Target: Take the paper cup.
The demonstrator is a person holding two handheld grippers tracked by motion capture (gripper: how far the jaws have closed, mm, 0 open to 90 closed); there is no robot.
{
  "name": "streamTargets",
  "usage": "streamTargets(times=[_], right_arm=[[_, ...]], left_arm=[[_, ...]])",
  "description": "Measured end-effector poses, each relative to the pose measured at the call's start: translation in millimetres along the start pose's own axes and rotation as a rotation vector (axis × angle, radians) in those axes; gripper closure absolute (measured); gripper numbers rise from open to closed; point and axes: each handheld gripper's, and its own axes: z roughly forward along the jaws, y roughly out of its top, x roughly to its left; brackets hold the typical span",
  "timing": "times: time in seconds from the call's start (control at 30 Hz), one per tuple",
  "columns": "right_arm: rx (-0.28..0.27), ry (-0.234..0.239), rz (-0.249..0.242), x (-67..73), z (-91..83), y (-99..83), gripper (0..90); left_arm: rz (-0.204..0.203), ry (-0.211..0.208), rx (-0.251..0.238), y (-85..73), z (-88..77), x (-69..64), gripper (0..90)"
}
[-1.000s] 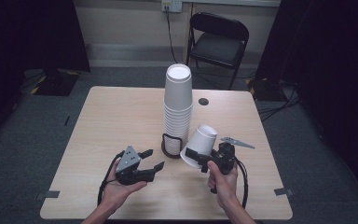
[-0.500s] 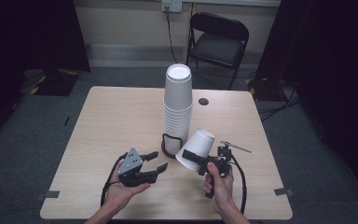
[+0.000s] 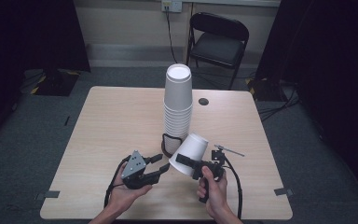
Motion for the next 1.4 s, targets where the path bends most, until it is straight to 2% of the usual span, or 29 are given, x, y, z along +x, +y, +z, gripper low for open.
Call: streamTargets(times=[0.07, 0.23, 0.4, 0.53, 0.63, 0.87, 0.97, 1.07, 1.1, 1.13, 1.23, 1.27, 1.33, 1.4], right_arm=[[-0.002, 0.011, 0.022, 0.2, 1.1, -1.5, 16.3], [0.011, 0.026, 0.046, 0.9, 5.5, -4.9, 16.2], [0.024, 0.044, 0.067, 2.5, 7.7, -7.2, 16.2], [0.042, 0.065, 0.118, 2.0, 10.4, -11.0, 16.2], [0.055, 0.067, 0.128, 1.4, 13.0, -13.6, 16.1], [0.072, 0.067, 0.130, 2.9, 16.6, -15.9, 16.1], [0.078, 0.070, 0.130, 3.7, 17.9, -16.8, 16.1], [0.087, 0.065, 0.126, 4.6, 19.9, -18.2, 16.1], [0.093, 0.063, 0.131, 4.8, 20.7, -18.6, 16.0], [0.098, 0.066, 0.127, 5.3, 21.5, -19.1, 15.8], [0.098, 0.051, 0.095, 7.3, 22.6, -19.9, 14.4], [0.098, 0.051, 0.095, 7.3, 22.6, -19.9, 14.4], [0.101, 0.056, 0.063, 8.3, 23.5, -19.5, 13.0], [0.103, 0.060, 0.051, 8.7, 23.1, -18.4, 12.5]], left_arm=[[0.024, 0.000, -0.010, 0.3, 0.7, -0.6, 58.6], [0.051, 0.005, -0.018, -0.7, 6.8, -3.9, 61.5], [0.060, 0.020, -0.025, -1.3, 8.7, -3.6, 64.9], [0.077, 0.030, -0.026, -1.7, 9.4, -4.5, 65.6], [0.085, 0.031, -0.022, -2.3, 10.5, -5.7, 66.2], [0.090, 0.042, -0.028, -2.8, 12.6, -6.7, 68.1], [0.072, 0.052, -0.029, -3.6, 13.7, -5.7, 67.6], [0.070, 0.045, -0.025, -3.1, 13.7, -5.9, 70.0], [0.073, 0.028, -0.017, -2.8, 13.7, -6.1, 72.9], [0.076, 0.024, -0.014, -2.6, 13.7, -6.4, 77.0], [0.058, 0.010, -0.017, -2.6, 14.0, -5.8, 79.3], [0.058, 0.010, -0.017, -2.6, 14.0, -5.8, 79.9], [0.081, 0.014, -0.022, -1.6, 12.6, -6.4, 80.5], [0.072, 0.010, -0.020, -1.3, 12.0, -5.7, 81.7]])
